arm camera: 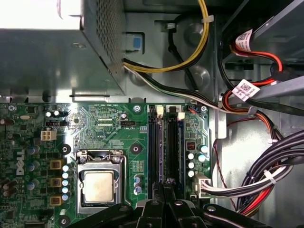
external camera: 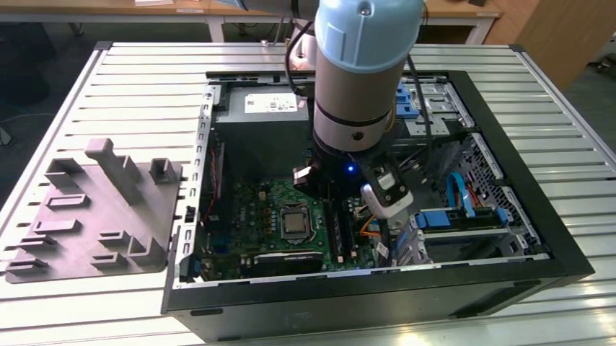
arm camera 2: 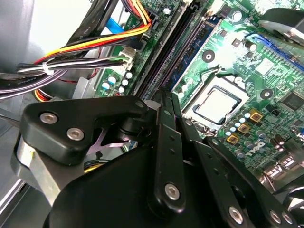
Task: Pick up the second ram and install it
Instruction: 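Insert the second ram into the second slot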
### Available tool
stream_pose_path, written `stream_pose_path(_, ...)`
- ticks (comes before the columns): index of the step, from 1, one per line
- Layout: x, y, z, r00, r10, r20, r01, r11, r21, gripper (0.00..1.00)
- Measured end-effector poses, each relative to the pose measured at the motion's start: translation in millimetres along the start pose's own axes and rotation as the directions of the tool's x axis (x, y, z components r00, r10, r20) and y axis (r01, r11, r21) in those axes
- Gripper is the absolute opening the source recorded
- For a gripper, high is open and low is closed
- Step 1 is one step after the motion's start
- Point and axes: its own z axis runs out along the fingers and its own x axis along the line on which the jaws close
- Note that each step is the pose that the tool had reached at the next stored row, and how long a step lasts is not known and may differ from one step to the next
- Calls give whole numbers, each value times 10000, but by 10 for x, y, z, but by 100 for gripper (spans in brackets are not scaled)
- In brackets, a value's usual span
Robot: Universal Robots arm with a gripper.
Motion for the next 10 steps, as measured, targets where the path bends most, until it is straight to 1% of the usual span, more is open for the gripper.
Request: stream_pose_path(10, 1, -1, 16, 10000, 0, 0, 0, 10000, 1, 11)
